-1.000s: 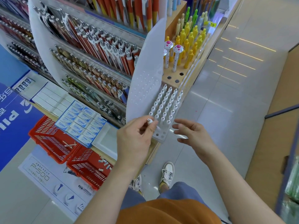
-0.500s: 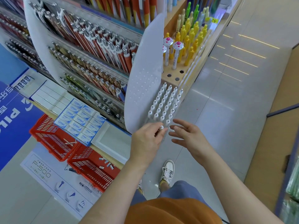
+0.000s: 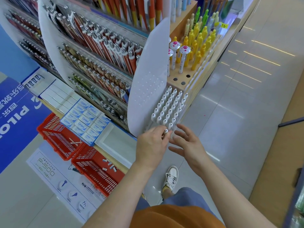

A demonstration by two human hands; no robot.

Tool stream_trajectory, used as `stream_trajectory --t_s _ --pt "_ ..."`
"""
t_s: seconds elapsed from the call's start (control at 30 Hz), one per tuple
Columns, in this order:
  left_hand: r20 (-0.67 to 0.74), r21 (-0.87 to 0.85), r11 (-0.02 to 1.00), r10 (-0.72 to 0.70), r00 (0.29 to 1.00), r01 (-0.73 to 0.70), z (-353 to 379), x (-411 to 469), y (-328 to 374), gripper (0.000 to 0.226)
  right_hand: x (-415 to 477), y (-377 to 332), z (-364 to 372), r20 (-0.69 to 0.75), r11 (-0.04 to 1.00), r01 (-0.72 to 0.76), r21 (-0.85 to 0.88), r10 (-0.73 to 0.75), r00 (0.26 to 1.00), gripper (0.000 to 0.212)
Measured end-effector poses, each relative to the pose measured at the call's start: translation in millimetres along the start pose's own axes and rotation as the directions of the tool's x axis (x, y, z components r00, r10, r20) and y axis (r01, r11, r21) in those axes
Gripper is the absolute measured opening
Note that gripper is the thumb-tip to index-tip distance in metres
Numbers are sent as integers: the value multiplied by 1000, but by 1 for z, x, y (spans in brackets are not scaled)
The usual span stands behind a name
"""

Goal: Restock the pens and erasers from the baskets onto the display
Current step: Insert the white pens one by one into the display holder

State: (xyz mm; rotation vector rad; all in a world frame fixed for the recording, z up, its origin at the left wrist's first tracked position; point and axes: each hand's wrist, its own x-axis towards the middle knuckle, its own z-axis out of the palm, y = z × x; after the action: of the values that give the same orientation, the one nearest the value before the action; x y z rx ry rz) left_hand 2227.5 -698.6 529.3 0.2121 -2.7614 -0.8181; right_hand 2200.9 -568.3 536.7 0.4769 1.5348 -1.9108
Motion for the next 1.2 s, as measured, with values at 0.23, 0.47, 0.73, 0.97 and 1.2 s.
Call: stream_trajectory --t_s 0.23,0.47,0.73,0.97,1.2 --pt "17 23 996 -84 996 83 -6 3 9 23 -1 -5 -2 -15 998 15 -53 -16 1000 35" --pt "-21 -79 995 -56 998 54 -45 -10 5 20 -9 -15 -6 -243 963 181 -202 -228 943 25" --pt "-97 -257 944 -239 966 208 -141 -74 -53 17 -50 -35 68 74 842 406 -356 -408 910 24" --pt "-161 -332 841 -498 852 428 -233 -190 -180 23 -94 42 215 367 761 476 -441 -331 869 19" --pt "-142 -237 830 -544 827 505 -329 -308 -318 26 -111 194 376 413 734 403 -547 -181 892 26"
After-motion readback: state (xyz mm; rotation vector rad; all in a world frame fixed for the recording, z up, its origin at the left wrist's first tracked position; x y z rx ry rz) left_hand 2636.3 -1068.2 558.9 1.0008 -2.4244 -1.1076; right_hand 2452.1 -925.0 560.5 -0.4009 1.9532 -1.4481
